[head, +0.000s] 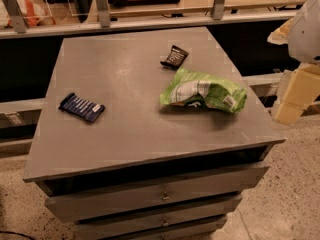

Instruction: Pick rxbar blueberry

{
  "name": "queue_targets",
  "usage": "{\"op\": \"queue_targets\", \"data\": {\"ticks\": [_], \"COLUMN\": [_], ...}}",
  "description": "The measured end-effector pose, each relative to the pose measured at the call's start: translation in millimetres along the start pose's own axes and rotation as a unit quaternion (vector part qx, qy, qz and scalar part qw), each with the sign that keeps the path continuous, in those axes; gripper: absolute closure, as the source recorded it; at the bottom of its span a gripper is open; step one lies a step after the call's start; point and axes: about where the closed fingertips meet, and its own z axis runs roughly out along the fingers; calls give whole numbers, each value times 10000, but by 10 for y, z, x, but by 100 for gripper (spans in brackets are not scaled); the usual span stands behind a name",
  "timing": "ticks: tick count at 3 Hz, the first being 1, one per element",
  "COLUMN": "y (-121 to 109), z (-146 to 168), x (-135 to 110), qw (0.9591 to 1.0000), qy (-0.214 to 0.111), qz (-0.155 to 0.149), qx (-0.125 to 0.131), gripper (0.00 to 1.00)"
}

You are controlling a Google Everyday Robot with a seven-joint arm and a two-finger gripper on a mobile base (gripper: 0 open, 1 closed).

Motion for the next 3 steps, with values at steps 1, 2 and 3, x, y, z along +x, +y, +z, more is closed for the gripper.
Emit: {"op": "queue_targets", "data": {"ticks": [1,2,3], "y": [0,43,243], "z": [0,21,161], "x": [0,-80,-379], "qw": [10000,9998,9981], "qy": [-1,-170,-552], "qz": [0,-19,-88], "qx": [0,-57,-271], "gripper": [0,0,0]}}
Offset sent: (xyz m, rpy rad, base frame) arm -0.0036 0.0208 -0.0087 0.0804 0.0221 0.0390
